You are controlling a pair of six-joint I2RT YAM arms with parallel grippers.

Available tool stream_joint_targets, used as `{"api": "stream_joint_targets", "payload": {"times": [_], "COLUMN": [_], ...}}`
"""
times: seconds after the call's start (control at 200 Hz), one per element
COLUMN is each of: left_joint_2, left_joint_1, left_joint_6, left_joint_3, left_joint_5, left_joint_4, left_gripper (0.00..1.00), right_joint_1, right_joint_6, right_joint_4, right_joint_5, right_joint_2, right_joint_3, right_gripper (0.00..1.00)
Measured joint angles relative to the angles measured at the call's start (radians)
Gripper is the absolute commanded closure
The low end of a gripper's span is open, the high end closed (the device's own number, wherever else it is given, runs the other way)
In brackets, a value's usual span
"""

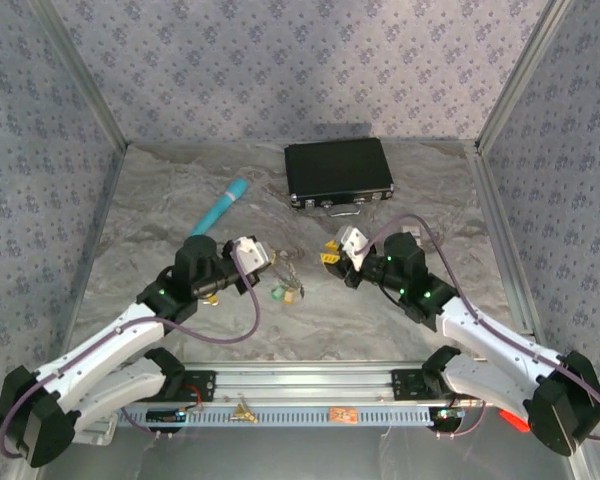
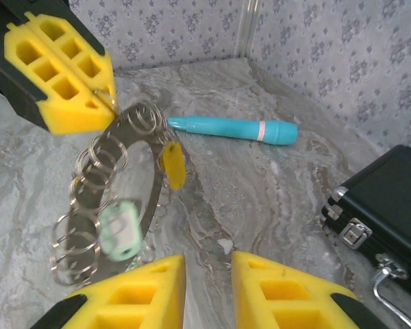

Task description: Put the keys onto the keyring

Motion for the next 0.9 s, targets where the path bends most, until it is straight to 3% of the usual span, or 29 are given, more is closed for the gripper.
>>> {"api": "stream_joint_targets", "payload": {"times": [0.16, 0.49, 0.71, 0.9], "left_joint_2": [-0.039, -0.090, -0.149, -0.159], "left_joint_1": [0.083, 0.267, 0.384, 0.398], "left_joint_6": [-0.065, -0.204, -0.307, -0.335], "left_joint_3": [0.010, 0.011, 0.003, -0.020], "left_joint_5": [-0.108, -0.302, -0.353, -0.353], "left_joint_4": [-0.056, -0.136, -0.139, -0.140], "left_gripper": [1.00, 1.00, 1.00, 1.00], "right_joint_1": [0.046, 0.349, 0.459, 0.501], "right_joint_6": [0.050, 0.030, 0.027, 0.042], "right_joint_4": [-0.003, 0.064, 0.122, 0.198], "right_joint_5": [-0.010, 0.053, 0.151, 0.220], "right_joint_2": [0.102, 0.475, 0.784, 0.961], "right_joint_3": [0.069, 0.177, 0.355, 0.461], "right_gripper": [0.75, 0.71, 0.70, 0.68]}}
